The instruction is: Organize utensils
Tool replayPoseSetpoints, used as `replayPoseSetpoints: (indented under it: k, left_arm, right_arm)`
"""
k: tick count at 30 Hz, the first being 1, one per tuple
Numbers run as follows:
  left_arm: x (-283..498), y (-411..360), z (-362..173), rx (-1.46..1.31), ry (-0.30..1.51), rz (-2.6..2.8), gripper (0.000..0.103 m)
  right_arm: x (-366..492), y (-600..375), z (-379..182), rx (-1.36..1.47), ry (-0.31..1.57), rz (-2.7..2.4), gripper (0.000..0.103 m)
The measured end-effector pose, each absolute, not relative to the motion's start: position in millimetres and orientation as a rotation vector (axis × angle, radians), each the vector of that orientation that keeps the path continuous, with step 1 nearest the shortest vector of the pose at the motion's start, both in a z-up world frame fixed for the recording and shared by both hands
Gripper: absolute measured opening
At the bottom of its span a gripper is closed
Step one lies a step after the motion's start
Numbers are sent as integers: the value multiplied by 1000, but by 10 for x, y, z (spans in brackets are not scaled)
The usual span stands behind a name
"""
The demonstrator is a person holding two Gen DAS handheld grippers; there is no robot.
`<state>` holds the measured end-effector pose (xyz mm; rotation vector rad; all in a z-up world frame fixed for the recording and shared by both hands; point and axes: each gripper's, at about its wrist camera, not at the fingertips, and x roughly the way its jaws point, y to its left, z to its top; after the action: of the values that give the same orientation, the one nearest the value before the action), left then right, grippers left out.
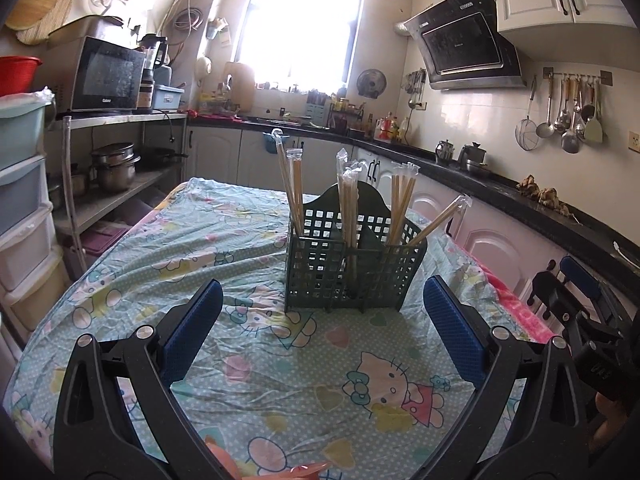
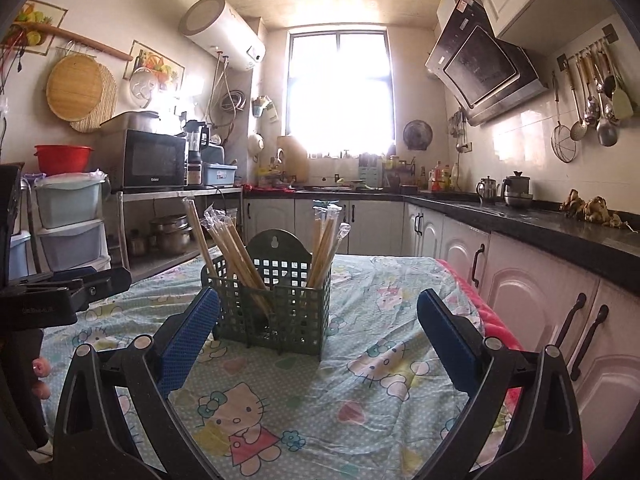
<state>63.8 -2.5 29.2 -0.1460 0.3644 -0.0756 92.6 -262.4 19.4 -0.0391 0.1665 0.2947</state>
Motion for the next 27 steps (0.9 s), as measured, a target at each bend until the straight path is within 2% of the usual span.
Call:
replayPoseSetpoints:
  k: [27]
  left_arm:
    - [619, -9, 314, -154, 359, -81, 92]
  right_arm:
    - [929, -2603, 182, -45, 172, 297, 97]
